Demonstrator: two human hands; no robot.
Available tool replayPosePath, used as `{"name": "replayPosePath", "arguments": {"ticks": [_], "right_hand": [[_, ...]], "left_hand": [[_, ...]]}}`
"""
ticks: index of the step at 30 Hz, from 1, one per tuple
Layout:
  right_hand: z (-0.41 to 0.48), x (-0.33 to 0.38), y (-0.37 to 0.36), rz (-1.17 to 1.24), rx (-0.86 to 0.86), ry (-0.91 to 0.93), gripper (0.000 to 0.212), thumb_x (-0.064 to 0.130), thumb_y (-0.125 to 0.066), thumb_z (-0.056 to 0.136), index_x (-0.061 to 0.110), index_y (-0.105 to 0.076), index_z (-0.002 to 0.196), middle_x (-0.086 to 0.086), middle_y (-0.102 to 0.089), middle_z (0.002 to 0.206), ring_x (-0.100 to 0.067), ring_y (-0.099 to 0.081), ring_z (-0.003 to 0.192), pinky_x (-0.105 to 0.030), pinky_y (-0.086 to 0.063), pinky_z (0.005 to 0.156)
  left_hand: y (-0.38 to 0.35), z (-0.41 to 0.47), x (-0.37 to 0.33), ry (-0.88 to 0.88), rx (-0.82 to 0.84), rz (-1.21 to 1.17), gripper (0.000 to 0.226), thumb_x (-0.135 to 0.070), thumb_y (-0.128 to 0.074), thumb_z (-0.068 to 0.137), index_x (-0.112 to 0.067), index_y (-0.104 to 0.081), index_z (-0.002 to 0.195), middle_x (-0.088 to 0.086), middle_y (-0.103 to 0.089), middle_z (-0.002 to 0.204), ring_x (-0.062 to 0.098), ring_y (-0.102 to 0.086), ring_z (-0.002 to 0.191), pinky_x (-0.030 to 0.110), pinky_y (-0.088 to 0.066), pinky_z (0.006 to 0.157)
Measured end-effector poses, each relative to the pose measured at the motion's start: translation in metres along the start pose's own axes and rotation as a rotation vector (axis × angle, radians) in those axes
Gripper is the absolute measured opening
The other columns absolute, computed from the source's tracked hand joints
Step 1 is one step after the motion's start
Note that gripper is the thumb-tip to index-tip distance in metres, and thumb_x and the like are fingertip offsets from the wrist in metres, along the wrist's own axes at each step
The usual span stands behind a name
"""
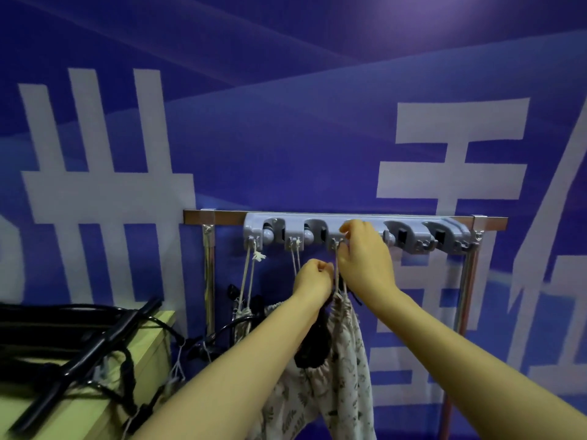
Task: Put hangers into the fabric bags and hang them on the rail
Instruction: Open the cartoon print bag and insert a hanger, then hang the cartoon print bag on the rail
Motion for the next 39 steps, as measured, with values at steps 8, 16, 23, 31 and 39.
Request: {"name": "replayPosePath", "arguments": {"ticks": [8, 16, 23, 31, 39], "right_hand": [[-0.024, 0.107, -0.009, 0.117, 0.129, 0.203, 0.018, 0.014, -0.047, 0.093, 0.004, -0.053, 0.107, -0.016, -0.058, 0.109, -0.036, -0.054, 0.100, -0.046, -0.043, 0.081], [-0.095, 0.241, -0.063, 0.309, 0.353, 0.328, 0.020, 0.022, -0.045, 0.095, 0.007, -0.054, 0.105, -0.014, -0.060, 0.109, -0.034, -0.057, 0.097, -0.037, -0.042, 0.072], [-0.167, 0.333, -0.120, 0.390, 0.547, 0.436, 0.023, 0.029, -0.045, 0.097, 0.010, -0.057, 0.100, -0.012, -0.064, 0.102, -0.031, -0.058, 0.092, -0.036, -0.042, 0.072], [-0.234, 0.403, -0.215, 0.367, 0.758, 0.432, 0.024, 0.034, -0.051, 0.094, 0.015, -0.061, 0.106, -0.006, -0.066, 0.109, -0.026, -0.061, 0.101, -0.034, -0.047, 0.078], [-0.252, 0.428, -0.292, 0.326, 0.840, 0.342, 0.024, 0.029, -0.054, 0.093, 0.012, -0.059, 0.111, -0.009, -0.065, 0.113, -0.027, -0.059, 0.105, -0.033, -0.045, 0.081]], "left_hand": [[0.089, -0.055, -0.022, -0.007, -0.055, -0.082, 0.028, -0.005, -0.041, 0.090, -0.019, -0.050, 0.068, 0.003, -0.054, 0.065, 0.018, -0.052, 0.062, 0.029, -0.044, 0.061], [0.266, -0.154, 0.023, 0.035, -0.309, -0.010, 0.026, -0.006, -0.045, 0.091, -0.016, -0.052, 0.068, 0.006, -0.057, 0.072, 0.014, -0.053, 0.059, 0.018, -0.041, 0.049], [0.410, -0.243, 0.092, 0.194, -0.582, 0.068, 0.030, -0.006, -0.042, 0.094, -0.016, -0.045, 0.066, 0.005, -0.049, 0.066, 0.014, -0.045, 0.052, 0.023, -0.034, 0.050], [0.523, -0.314, 0.151, 0.364, -0.791, 0.468, 0.030, -0.023, -0.047, 0.094, -0.017, -0.042, 0.065, 0.008, -0.053, 0.068, 0.023, -0.047, 0.065, 0.031, -0.039, 0.067], [0.554, -0.296, 0.186, 0.346, -0.752, 0.613, 0.016, -0.030, -0.054, 0.092, -0.015, -0.058, 0.093, 0.006, -0.064, 0.095, 0.023, -0.057, 0.085, 0.035, -0.047, 0.076]]}}
Point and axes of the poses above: each hand's wrist, its own z-axis towards the middle knuckle, its own y-axis out of the back of the hand, x = y × z, the point moved 10 cm from there along z, towards the middle knuckle
